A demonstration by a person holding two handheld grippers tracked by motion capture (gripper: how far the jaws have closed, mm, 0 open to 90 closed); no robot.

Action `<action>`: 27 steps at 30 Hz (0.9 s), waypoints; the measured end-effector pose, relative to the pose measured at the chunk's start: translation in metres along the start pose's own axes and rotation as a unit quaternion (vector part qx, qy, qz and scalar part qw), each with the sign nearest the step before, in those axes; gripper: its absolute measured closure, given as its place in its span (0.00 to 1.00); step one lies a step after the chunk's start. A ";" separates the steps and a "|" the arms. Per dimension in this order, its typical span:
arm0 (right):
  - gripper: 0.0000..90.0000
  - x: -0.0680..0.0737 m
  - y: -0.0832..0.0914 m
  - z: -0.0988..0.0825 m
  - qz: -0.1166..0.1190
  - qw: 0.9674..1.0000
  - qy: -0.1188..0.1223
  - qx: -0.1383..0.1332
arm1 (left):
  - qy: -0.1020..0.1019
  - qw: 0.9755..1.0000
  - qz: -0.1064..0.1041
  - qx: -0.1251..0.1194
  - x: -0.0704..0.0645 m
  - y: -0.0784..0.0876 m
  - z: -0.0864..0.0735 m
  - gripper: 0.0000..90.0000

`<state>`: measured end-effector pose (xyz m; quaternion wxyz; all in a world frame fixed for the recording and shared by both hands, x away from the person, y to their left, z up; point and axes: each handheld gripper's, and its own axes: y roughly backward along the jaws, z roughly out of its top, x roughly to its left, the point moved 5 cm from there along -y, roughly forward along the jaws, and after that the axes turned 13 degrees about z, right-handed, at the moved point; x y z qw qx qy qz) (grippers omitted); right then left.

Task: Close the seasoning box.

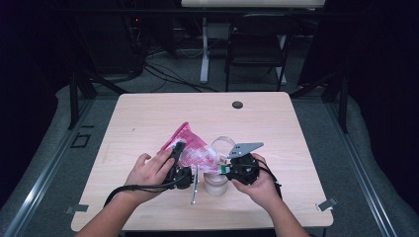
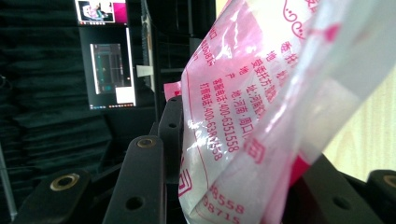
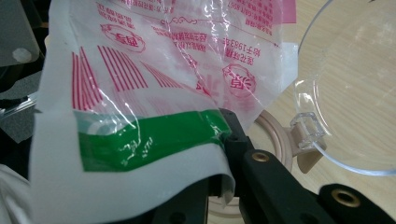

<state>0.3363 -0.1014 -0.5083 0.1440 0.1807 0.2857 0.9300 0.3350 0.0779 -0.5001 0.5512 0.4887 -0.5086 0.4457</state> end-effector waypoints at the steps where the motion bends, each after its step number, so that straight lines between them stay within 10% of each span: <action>1: 1.00 0.000 0.000 0.000 0.000 1.000 0.000 0.000 | 0.004 1.000 0.002 -0.001 0.000 0.000 0.000 0.73; 27: 1.00 0.008 -0.002 0.008 0.004 1.000 0.011 -0.017 | 0.082 0.996 -0.034 0.020 -0.017 0.000 -0.011 0.76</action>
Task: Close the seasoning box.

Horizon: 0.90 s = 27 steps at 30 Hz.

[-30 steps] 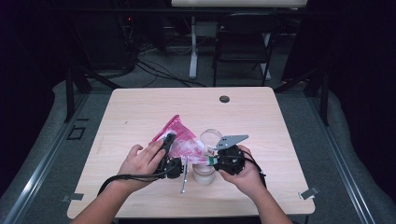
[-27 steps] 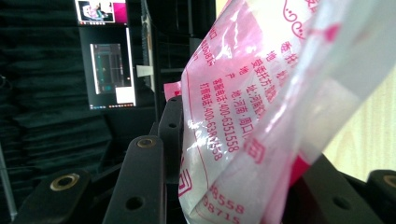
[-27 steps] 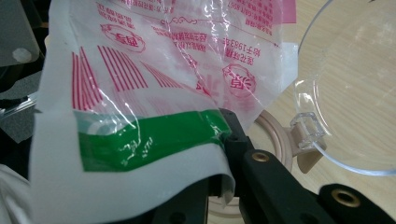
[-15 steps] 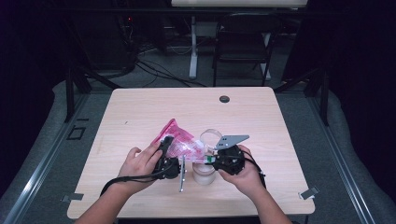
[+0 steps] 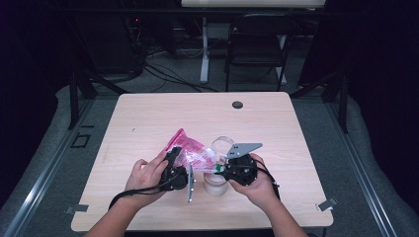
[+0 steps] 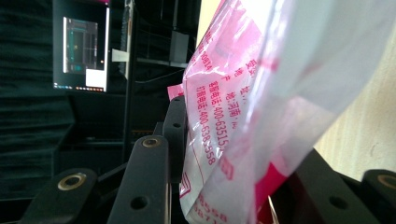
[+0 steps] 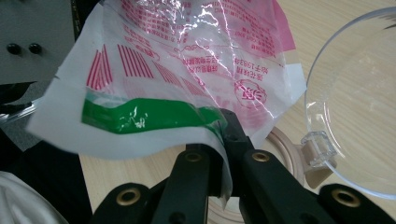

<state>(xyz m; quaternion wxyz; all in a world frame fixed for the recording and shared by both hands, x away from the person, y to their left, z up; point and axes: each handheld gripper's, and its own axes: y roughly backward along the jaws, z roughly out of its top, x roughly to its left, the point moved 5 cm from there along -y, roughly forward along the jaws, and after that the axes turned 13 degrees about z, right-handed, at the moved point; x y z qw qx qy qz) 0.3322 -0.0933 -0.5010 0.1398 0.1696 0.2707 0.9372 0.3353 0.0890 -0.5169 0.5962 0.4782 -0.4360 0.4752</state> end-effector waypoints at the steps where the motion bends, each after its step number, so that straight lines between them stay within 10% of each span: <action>1: 1.00 0.000 0.000 0.000 0.001 1.000 0.001 -0.001 | 0.003 1.000 -0.001 0.001 -0.001 0.000 0.000 0.76; 20: 1.00 0.007 -0.008 0.003 0.014 1.000 0.009 0.004 | 0.083 0.996 -0.034 0.020 -0.017 0.002 -0.013 0.85; 25: 1.00 0.009 -0.010 0.003 0.014 1.000 0.013 0.008 | 0.126 0.991 -0.038 0.013 -0.023 0.001 -0.014 0.85; 27: 1.00 0.010 -0.011 0.003 0.015 1.000 0.015 0.010 | 0.112 0.993 -0.041 0.020 -0.023 0.002 -0.017 0.85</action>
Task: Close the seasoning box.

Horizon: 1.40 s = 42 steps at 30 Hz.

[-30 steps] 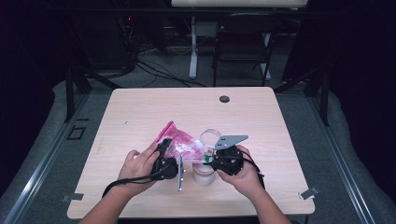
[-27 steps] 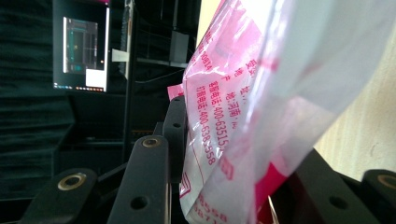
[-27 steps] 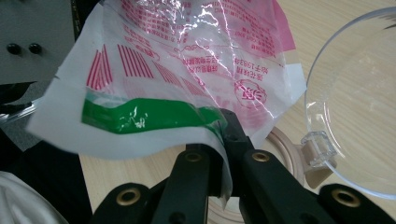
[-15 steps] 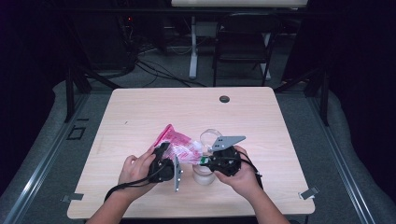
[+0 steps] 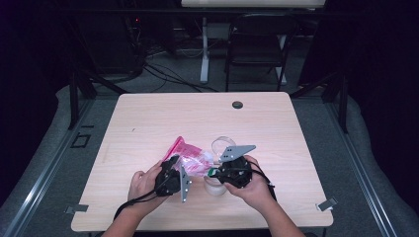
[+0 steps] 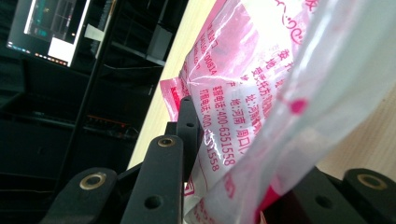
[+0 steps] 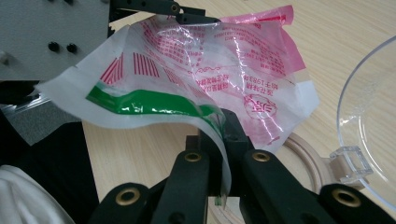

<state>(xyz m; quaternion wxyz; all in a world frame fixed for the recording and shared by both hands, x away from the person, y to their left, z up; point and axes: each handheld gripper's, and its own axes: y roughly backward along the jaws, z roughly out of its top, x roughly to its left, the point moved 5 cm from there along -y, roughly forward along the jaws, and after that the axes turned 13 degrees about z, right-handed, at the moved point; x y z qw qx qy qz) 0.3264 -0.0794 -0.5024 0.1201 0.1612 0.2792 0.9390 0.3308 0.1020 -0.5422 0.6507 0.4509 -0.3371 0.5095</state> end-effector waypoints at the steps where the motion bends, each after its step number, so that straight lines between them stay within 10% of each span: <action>1: 1.00 0.000 -0.001 0.000 -0.001 1.000 0.000 -0.001 | 0.002 1.000 -0.002 0.000 0.000 0.000 -0.001 0.85; 5: 0.98 -0.001 -0.001 0.000 0.004 1.000 -0.002 -0.003 | 0.059 0.998 -0.025 -0.008 -0.007 -0.004 -0.003 0.85; 8: 0.95 -0.001 -0.002 0.000 0.005 1.000 -0.004 -0.007 | 0.043 0.999 -0.032 0.003 -0.006 -0.004 -0.006 0.86; 17: 0.80 -0.003 0.000 0.001 0.001 1.000 -0.006 -0.021 | 0.098 0.994 -0.054 -0.011 -0.016 -0.006 -0.008 0.86; 30: 0.62 -0.005 -0.002 0.003 -0.006 0.999 -0.003 -0.035 | 0.105 0.992 -0.072 0.001 -0.017 -0.009 -0.014 0.85; 42: 0.57 -0.007 0.001 0.004 -0.022 0.999 0.002 -0.049 | 0.157 0.979 -0.126 0.010 -0.023 -0.017 -0.019 0.86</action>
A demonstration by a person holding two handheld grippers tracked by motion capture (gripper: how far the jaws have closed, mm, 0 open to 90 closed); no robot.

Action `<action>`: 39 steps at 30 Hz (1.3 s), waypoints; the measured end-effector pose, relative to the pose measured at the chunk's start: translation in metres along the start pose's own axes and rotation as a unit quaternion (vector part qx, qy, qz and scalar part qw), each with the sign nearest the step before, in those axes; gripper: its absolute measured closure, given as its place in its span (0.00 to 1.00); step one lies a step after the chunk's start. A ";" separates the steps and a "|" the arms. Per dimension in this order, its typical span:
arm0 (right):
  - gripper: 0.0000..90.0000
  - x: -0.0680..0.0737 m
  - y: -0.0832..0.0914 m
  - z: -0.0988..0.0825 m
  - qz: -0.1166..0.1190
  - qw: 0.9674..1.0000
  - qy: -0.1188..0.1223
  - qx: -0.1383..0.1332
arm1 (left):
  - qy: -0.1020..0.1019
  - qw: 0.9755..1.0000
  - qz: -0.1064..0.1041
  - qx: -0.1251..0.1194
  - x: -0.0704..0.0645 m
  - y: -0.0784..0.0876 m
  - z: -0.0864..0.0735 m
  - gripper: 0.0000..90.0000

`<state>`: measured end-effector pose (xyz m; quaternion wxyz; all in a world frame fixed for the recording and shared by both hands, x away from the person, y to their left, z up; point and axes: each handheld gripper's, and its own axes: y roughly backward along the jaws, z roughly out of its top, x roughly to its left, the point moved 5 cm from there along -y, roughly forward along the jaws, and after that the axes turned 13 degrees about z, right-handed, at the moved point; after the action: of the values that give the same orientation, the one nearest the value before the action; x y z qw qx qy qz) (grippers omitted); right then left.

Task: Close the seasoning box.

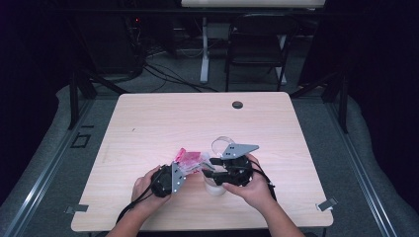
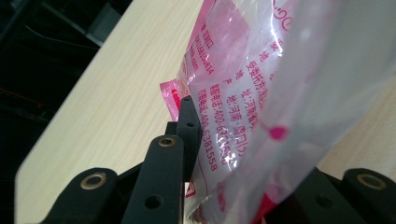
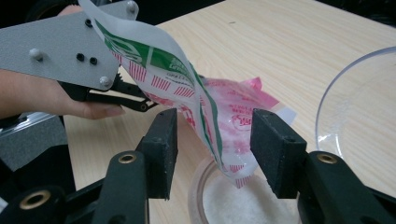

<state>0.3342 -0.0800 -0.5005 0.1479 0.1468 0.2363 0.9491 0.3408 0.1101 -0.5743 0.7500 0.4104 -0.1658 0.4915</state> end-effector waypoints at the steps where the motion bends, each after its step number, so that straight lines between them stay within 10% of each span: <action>1: 0.57 0.000 0.001 0.001 -0.001 1.000 0.001 -0.003 | 0.003 1.000 -0.007 0.001 0.000 -0.001 0.000 0.86; 10: 0.53 -0.005 0.007 0.003 -0.016 0.999 -0.002 -0.028 | 0.065 0.996 -0.063 0.014 0.002 -0.009 -0.007 0.87; 18: 0.52 -0.010 0.011 0.003 -0.030 0.999 -0.011 -0.040 | 0.122 0.986 -0.107 0.026 0.004 -0.017 -0.014 0.87; 39: 0.54 -0.015 0.015 0.002 -0.038 0.998 -0.017 -0.049 | 0.184 0.974 -0.130 0.037 0.010 -0.022 -0.021 0.87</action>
<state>0.3458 -0.0968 -0.4947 0.1946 0.1465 0.1928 0.9505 0.3617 0.1284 -0.5902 0.8094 0.3581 0.0480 0.4630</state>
